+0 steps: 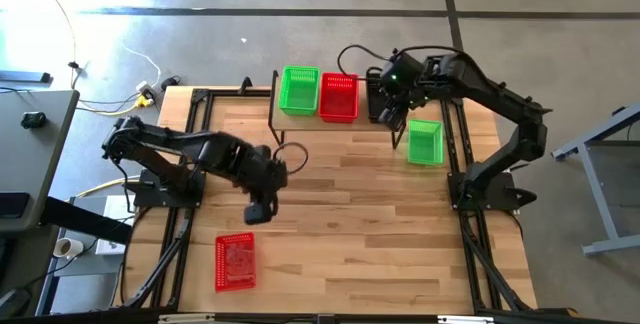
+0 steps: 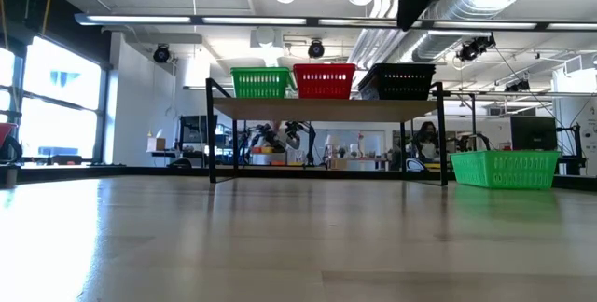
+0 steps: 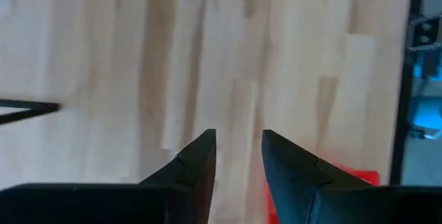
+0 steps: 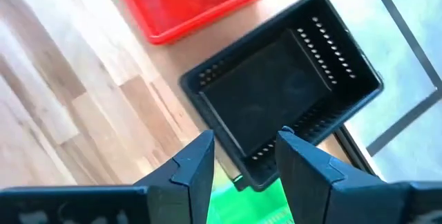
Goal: Stack baskets on shelf by color
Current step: Stack the red bin on top of the stacked red bins on the shelf
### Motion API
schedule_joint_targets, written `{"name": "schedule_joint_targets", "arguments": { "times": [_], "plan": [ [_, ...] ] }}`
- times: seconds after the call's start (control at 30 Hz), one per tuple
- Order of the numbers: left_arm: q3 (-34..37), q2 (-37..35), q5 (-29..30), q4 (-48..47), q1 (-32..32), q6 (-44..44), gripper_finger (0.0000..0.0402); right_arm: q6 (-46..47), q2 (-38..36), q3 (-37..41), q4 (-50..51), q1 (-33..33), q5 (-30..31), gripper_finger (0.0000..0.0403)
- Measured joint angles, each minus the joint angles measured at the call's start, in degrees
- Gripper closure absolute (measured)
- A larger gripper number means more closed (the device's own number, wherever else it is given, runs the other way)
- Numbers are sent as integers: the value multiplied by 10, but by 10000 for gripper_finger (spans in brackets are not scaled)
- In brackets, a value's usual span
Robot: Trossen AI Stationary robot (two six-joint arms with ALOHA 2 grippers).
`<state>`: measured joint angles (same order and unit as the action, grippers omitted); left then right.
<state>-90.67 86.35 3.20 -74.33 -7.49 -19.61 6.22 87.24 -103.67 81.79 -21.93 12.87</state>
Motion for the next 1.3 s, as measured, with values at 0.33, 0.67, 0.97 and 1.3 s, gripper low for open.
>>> {"name": "schedule_joint_targets", "arguments": {
  "times": [0.33,0.67,0.97,1.3],
  "plan": [
    [0,0,-8,0,-111,-147,294,10,0,-24,21,53,4,263],
    [0,6,-38,2,-236,-277,282,2,0,-54,63,86,4,263],
    [0,49,-27,20,-328,-329,260,-22,0,-59,63,92,5,263],
    [0,145,-46,90,-361,-343,270,-37,0,-59,63,92,5,263]
  ]
}}
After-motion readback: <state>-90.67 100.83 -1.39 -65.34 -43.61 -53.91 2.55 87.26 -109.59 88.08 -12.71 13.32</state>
